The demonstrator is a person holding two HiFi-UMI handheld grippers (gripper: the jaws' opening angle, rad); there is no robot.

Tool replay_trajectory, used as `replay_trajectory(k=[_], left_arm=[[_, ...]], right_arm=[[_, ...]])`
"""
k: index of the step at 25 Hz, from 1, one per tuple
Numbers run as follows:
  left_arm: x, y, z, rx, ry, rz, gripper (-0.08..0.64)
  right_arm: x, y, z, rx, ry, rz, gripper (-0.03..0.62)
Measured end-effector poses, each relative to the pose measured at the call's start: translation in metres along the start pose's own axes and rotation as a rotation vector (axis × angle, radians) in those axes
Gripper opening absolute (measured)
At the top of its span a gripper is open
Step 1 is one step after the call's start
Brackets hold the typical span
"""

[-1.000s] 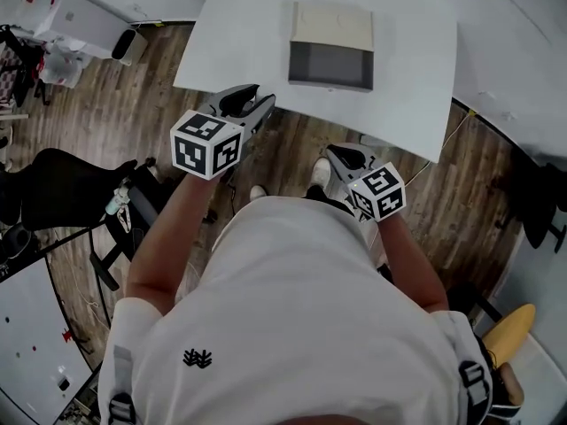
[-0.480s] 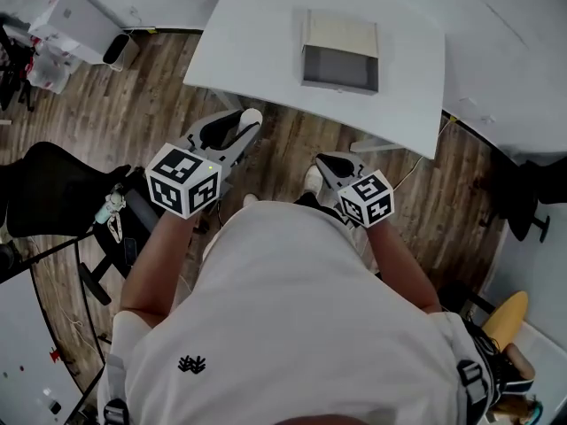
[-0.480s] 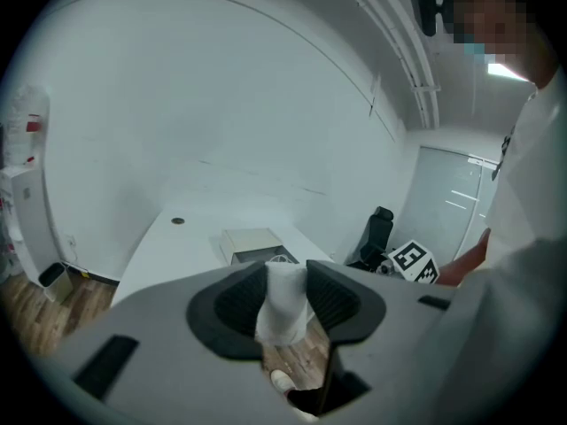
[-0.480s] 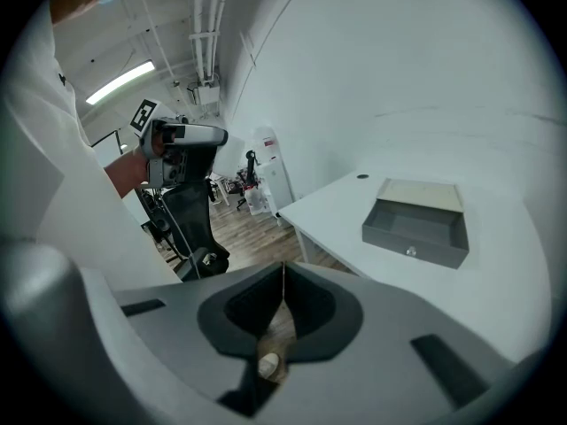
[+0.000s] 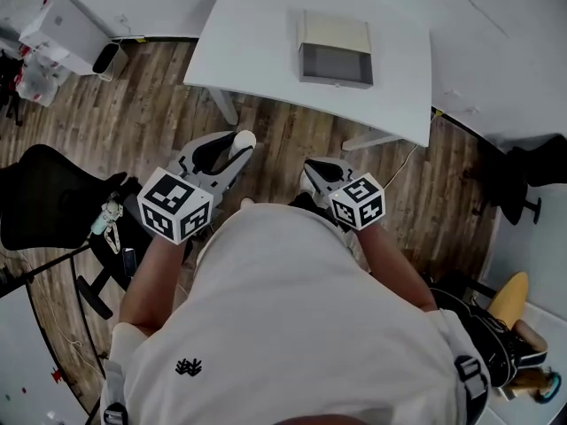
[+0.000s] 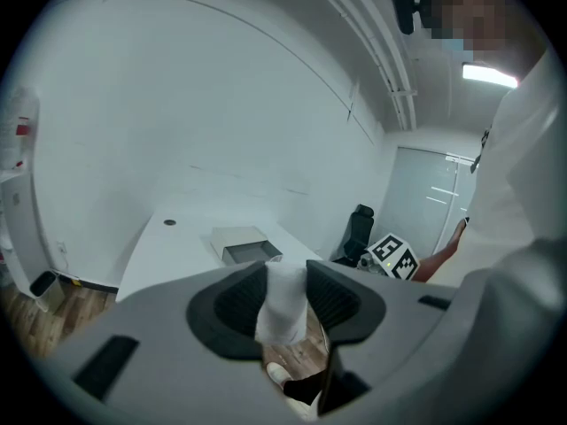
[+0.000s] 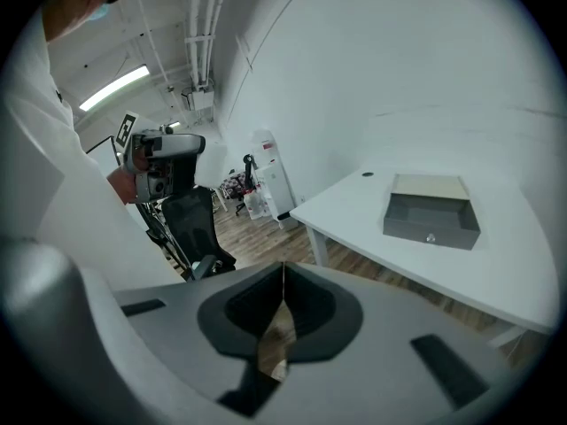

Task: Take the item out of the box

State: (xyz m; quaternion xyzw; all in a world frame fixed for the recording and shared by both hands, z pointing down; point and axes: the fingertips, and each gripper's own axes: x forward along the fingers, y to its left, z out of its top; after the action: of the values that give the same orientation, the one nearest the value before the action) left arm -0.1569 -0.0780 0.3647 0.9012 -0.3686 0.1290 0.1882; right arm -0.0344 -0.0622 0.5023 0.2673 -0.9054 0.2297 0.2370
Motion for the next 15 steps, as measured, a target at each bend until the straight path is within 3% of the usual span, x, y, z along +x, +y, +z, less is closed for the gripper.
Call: replay_trajectory(k=[15], left_arm=[[-0.035,-0.025,-0.014,0.013,-0.022,-0.072,0.149]], right_arm=[[-0.006,0.03,-0.017,-0.012,-0.005,-0.065,0.009]])
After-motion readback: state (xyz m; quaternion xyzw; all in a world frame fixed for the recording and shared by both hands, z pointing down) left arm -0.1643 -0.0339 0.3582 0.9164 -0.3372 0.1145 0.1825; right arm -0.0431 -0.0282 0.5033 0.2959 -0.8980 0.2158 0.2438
